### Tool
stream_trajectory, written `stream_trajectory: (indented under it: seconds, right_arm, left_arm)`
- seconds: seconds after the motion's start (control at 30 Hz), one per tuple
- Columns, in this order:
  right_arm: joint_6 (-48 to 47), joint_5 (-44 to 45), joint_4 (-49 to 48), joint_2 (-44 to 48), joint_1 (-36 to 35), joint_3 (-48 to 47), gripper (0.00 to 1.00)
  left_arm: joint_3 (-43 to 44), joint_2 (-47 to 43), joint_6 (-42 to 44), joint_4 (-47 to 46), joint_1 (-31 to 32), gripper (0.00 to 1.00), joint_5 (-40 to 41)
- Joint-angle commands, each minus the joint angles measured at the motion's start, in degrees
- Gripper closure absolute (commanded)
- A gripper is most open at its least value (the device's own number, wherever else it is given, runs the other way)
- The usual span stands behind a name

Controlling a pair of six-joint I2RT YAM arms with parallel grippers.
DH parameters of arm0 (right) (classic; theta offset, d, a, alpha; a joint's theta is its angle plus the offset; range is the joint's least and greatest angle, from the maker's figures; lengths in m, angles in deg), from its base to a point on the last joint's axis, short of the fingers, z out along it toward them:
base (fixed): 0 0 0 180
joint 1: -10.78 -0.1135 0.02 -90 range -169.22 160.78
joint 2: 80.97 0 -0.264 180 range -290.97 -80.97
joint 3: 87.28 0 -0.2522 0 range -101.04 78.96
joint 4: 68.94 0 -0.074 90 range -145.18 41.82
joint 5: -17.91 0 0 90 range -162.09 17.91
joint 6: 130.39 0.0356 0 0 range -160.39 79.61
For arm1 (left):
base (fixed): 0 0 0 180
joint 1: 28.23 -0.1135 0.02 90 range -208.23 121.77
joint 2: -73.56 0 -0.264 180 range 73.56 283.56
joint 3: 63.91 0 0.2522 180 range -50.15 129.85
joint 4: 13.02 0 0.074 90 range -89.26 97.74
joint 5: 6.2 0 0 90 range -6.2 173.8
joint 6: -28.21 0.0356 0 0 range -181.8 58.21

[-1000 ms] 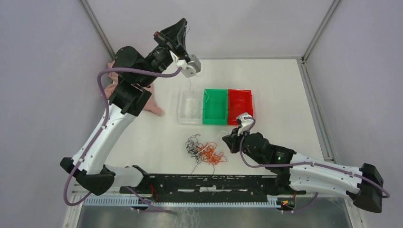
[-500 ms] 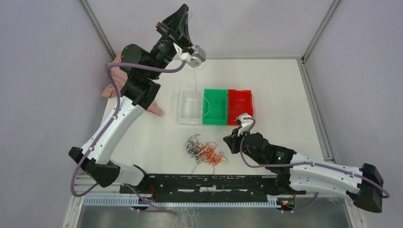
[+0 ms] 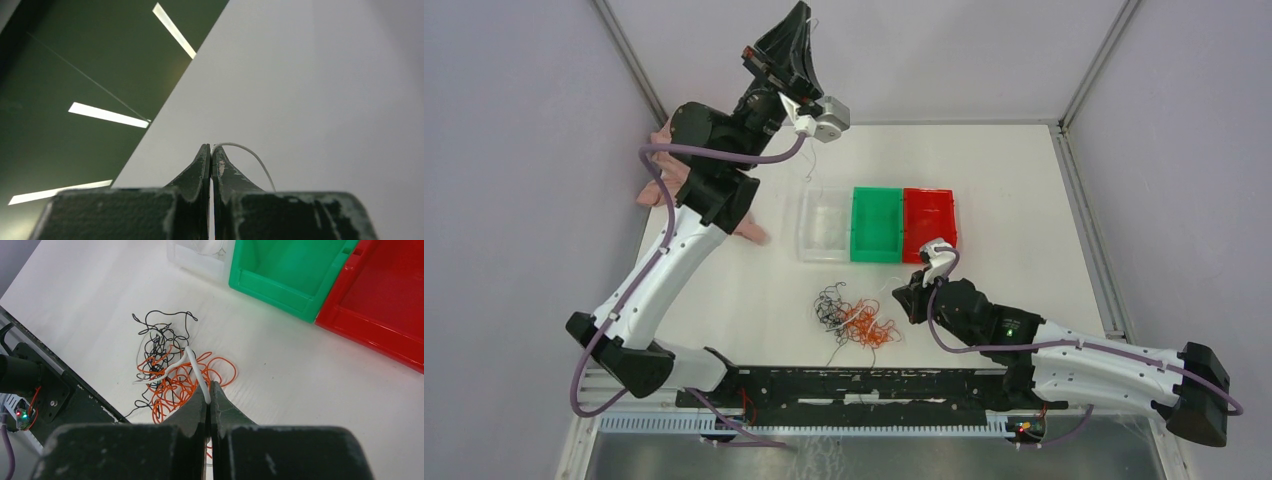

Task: Untangle the cables
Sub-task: Place the cable in the bin.

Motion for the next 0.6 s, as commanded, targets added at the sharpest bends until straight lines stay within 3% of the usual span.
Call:
stream_trajectory:
  seconds: [0.0,0.2,0.43,0.57]
  right_arm:
    - [0.58,0.22,-3.22,0.40,-0.34,-1.03,0.99]
    - [0.71,0.00,-3.28,0.40,-0.33,-0.99,0.99]
    - [0.97,0.39,-2.51,2.15,-0.33,-0.24,0.99]
    - [1.24,0.56,-2.01,3.02,-0.33,0.31,0.99]
  left_arm:
    - [-6.73,-4.08,-5.48,-2.36,0.06,0.97,2.63]
    - [-23.23,-8.01,-7.56,-7.38,0.09,0.97,3.74]
    - [-24.71,-5.37,-9.52,-7.10,0.01,0.97,7.20]
    - [-24.37,-4.00,-13.69,-2.35,0.00,0.97,10.31]
